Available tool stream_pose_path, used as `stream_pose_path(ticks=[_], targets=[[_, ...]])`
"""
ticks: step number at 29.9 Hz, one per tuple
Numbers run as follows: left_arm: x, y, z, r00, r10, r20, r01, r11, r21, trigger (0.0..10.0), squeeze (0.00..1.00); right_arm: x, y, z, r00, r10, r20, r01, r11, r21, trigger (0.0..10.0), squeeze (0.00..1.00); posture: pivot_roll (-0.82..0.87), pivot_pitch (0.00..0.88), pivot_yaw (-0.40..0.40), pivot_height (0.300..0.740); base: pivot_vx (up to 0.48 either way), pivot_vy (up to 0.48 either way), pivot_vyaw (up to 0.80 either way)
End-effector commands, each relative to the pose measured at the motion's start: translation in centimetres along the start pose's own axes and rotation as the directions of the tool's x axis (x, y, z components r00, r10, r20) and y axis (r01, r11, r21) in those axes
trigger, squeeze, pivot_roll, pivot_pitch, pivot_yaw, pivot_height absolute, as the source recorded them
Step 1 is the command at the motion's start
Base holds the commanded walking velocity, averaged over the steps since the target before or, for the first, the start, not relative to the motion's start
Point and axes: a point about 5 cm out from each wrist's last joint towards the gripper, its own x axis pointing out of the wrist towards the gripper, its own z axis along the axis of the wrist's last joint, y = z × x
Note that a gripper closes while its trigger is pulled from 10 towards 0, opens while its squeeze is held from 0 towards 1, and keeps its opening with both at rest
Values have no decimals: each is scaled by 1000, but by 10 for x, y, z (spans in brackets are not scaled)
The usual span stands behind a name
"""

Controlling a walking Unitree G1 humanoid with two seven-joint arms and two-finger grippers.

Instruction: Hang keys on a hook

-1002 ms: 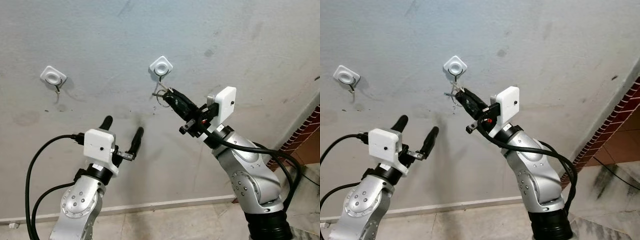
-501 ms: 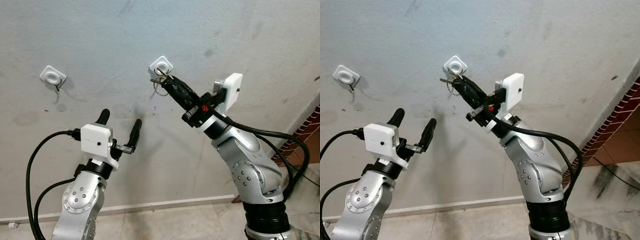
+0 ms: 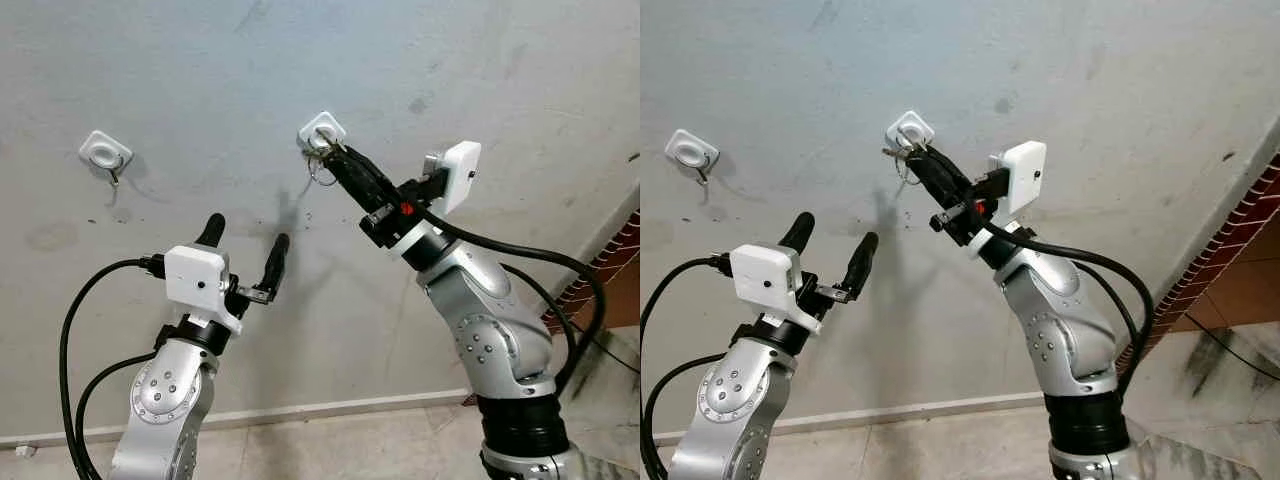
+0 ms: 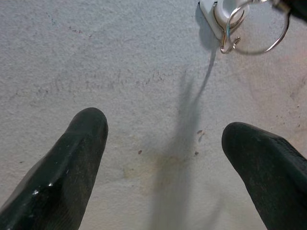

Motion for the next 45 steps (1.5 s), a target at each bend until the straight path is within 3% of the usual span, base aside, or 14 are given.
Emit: stream_pose_path(ticks=[1, 17, 45], targets=[[-1, 0, -2, 1000, -8, -8, 8, 1000, 1, 10000, 0, 3, -2, 4, 1000, -21, 23, 21, 1000, -12, 10000, 0, 98, 56, 16, 740, 0, 0, 0], [-1, -2, -2, 1000, -23, 0, 23, 1000, -3, 10000, 0, 2, -14, -6, 989, -143, 29, 144, 988, -46, 10000, 0, 99, 53, 16, 740, 0, 0, 0], [-1, -2, -4, 999, -34, -6, 34, 999, -1, 10000, 0, -11, -4, -30, 991, -128, -49, 127, 992, -25, 10000, 0, 97, 47, 20, 740, 0, 0, 0]])
